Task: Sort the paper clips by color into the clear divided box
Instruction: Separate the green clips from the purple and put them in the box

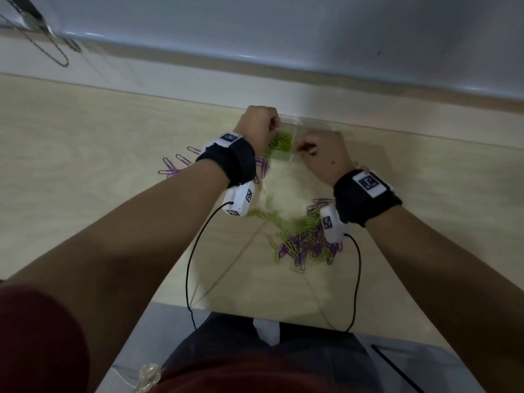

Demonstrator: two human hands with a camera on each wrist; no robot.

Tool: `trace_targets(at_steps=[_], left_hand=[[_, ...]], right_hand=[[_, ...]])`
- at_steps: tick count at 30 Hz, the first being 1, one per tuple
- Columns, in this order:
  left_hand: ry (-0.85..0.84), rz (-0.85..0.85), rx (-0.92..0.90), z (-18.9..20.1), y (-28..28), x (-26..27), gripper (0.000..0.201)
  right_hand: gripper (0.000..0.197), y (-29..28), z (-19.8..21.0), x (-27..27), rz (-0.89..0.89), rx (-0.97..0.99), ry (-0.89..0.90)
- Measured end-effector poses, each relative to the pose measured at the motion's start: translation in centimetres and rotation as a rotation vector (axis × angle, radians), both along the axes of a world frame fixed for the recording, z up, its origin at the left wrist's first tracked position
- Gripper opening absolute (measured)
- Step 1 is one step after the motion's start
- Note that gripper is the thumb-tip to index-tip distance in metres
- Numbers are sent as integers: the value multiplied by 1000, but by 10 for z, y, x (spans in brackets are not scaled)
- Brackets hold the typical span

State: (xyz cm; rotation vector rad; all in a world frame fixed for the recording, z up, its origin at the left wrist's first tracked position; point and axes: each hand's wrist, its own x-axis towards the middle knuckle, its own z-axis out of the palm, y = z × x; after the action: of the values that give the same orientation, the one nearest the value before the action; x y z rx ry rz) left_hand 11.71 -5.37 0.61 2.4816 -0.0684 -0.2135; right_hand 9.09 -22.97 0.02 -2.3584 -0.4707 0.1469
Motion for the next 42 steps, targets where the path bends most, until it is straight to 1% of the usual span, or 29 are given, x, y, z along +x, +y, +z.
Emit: trace_targets(at_steps=[2, 3, 5, 7, 9, 12, 15, 17, 19, 21, 23, 24, 25, 26, 28, 29, 30, 32, 34, 36, 38, 39, 41, 42], left_hand=[[-2, -37, 12, -3, 2, -6, 20], [-34, -38, -2, -3, 6, -15, 19], [-87, -63, -15, -4, 15, -42, 11], [-61, -142, 9, -11, 26, -77, 5], [4, -201, 41, -22, 37, -110, 7], [80, -187, 40, -44, 47, -142, 27], [112, -189, -15, -56, 38, -162, 47], [78, -194, -71, -59, 25, -171, 53], [58, -188, -83, -60, 14, -174, 63], [65, -222, -33, -60, 3, -175, 77], [110, -290, 12, -59, -6, -174, 86], [138, -326, 30, -58, -9, -173, 88], [145, -353, 46, -57, -10, -171, 85], [137, -376, 50, -57, -10, -169, 76], [112, -402, 39, -57, -8, -164, 53], [106, -410, 28, -56, -7, -162, 45], [93, -416, 19, -55, -7, -160, 39], [66, -435, 22, -54, -11, -157, 38], [61, -446, 48, -51, -15, -152, 40], [54, -455, 73, -47, -17, -149, 37], [50, -459, 91, -44, -17, -146, 25], [84, -438, 79, -42, -15, -145, 17], [127, -346, 46, -41, -9, -141, 2], [169, -290, 7, -41, -6, -138, 2]], right_hand=[[18, -1, -7, -16, 139, -68, 56], [21, 2, -11, -24, 218, -118, 81], [27, 12, -17, -37, 359, -228, 134], [35, 24, -23, -49, 440, -280, 162], [44, 33, -29, -58, 505, -356, 118], [51, 25, -39, -68, 605, -427, 54], [46, 5, -37, -73, 715, -434, 39], [47, -10, -30, -71, 713, -436, 94], [48, -23, -27, -66, 611, -420, 166], [50, -29, -25, -66, 532, -387, 229], [62, -26, -24, -70, 549, -411, 275], [64, -22, -25, -73, 562, -435, 294], [62, -17, -26, -76, 564, -444, 303], [57, -14, -28, -78, 555, -439, 308], [41, -10, -30, -82, 520, -410, 314], [32, -9, -30, -83, 496, -401, 324], [23, -9, -30, -85, 476, -393, 334], [14, -8, -31, -88, 458, -394, 339], [12, -9, -33, -90, 447, -393, 327], [13, -13, -35, -89, 432, -361, 319], [14, -16, -36, -88, 418, -322, 308], [13, -17, -35, -88, 396, -298, 299], [11, -19, -34, -86, 286, -217, 321], [9, -21, -34, -84, 206, -163, 371]])
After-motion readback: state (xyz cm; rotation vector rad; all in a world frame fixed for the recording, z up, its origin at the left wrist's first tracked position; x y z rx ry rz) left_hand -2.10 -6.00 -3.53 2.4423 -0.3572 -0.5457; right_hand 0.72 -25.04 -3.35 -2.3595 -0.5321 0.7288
